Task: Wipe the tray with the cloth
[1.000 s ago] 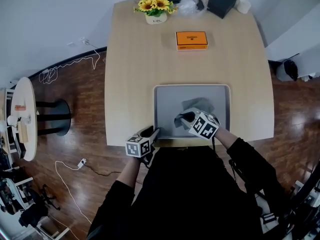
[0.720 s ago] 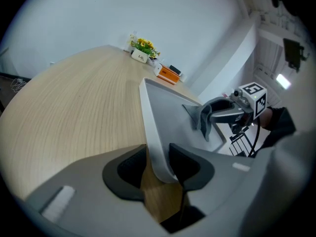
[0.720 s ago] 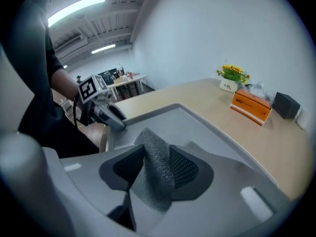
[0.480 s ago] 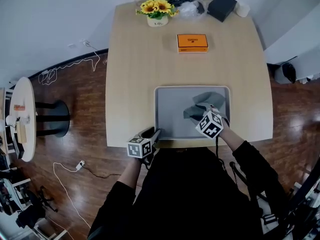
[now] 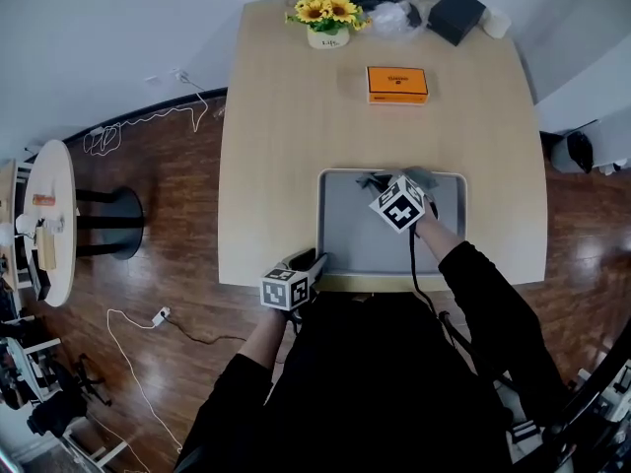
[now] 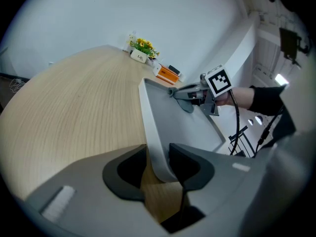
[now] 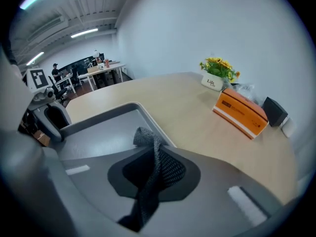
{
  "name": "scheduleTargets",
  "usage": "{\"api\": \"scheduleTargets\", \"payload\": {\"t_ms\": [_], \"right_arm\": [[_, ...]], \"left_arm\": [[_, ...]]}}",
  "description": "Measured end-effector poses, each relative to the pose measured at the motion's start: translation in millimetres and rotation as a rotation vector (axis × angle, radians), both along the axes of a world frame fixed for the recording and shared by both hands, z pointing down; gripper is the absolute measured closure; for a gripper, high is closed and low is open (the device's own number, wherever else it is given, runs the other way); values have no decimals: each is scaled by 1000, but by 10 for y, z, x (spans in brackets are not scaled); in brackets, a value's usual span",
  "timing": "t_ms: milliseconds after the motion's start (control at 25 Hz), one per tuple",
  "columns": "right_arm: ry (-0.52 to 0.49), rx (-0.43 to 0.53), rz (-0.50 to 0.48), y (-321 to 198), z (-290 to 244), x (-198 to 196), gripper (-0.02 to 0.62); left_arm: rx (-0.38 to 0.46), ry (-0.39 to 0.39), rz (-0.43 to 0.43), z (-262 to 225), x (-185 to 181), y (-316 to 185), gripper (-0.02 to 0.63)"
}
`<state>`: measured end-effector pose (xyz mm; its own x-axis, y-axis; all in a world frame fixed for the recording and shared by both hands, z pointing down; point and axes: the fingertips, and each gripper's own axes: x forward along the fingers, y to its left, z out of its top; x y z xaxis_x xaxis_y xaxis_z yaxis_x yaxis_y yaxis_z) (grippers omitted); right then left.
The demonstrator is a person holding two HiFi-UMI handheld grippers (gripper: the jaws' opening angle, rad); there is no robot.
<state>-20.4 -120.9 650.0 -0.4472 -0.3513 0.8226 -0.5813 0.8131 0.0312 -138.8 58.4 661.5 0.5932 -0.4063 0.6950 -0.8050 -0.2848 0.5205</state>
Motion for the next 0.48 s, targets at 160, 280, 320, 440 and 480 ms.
{"api": "scheduleTargets", "payload": {"t_ms": [160, 280, 320, 440, 480], "right_arm": [[-50, -42, -53, 245, -19, -273, 578], [-84, -102, -149, 806, -19, -471, 578], [-96, -129, -182, 1032, -13, -524, 578], [-112, -195, -293, 1629, 1, -634, 578], [-114, -208, -326, 1772, 5, -659, 578]], "left_arm": [[3, 0, 5, 7, -22, -1, 476], [4, 5, 9, 5, -48, 10, 476], [4, 7, 12, 4, -52, 10, 476], [1, 9, 23, 17, -44, 1, 477], [1, 9, 26, 24, -39, -5, 477]]}}
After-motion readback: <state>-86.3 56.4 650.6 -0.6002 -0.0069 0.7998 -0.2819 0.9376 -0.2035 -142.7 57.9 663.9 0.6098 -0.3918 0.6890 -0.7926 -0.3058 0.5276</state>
